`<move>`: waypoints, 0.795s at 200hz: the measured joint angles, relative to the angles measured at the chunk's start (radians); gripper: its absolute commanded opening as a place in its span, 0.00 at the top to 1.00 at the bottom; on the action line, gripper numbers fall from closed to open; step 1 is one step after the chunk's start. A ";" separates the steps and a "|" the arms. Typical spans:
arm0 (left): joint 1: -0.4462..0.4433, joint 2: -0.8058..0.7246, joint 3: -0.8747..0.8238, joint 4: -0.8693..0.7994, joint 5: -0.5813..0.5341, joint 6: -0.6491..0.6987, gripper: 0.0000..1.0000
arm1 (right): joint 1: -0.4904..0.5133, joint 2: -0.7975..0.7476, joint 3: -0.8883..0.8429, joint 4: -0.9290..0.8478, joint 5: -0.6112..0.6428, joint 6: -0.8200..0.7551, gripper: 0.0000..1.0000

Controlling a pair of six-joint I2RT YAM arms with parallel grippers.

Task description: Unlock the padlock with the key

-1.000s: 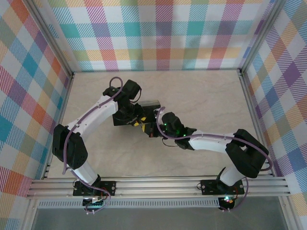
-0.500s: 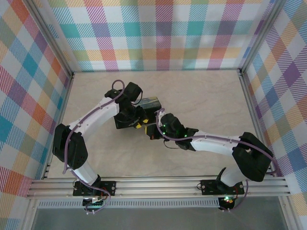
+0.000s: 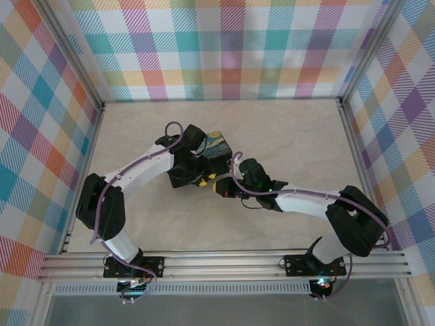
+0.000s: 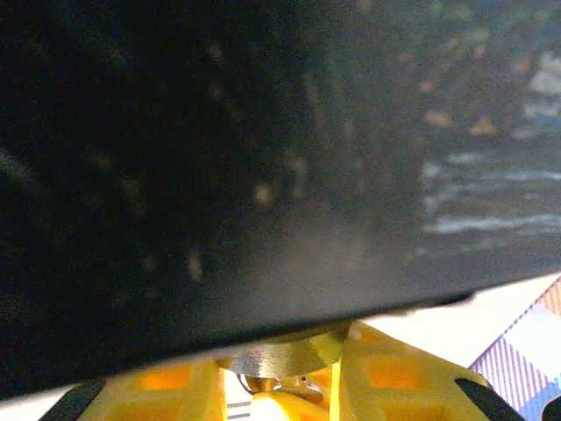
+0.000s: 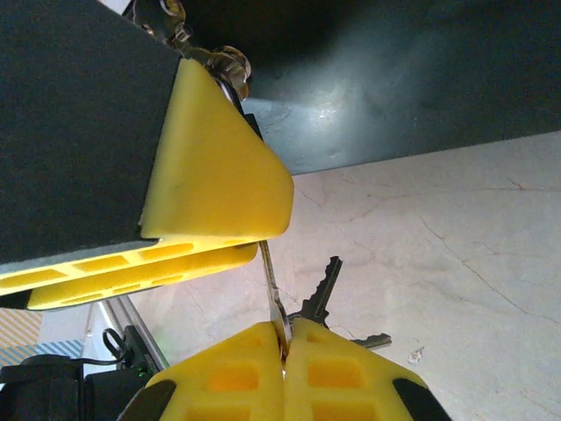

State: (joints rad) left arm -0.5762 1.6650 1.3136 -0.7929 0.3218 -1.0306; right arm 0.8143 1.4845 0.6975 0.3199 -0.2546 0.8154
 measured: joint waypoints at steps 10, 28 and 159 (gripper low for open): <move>-0.004 0.002 -0.017 0.019 -0.007 -0.008 1.00 | -0.002 0.014 -0.013 0.024 -0.007 0.010 1.00; -0.008 0.012 -0.048 0.051 -0.019 -0.023 1.00 | -0.003 0.048 -0.035 0.077 -0.017 0.023 1.00; -0.039 0.090 -0.122 0.198 -0.108 -0.056 0.77 | -0.031 0.212 -0.114 0.325 -0.031 0.068 1.00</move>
State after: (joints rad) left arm -0.6147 1.7550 1.1915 -0.5953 0.2134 -1.0863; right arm 0.7837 1.6966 0.5831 0.6449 -0.2859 0.8837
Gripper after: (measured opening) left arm 0.263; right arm 0.043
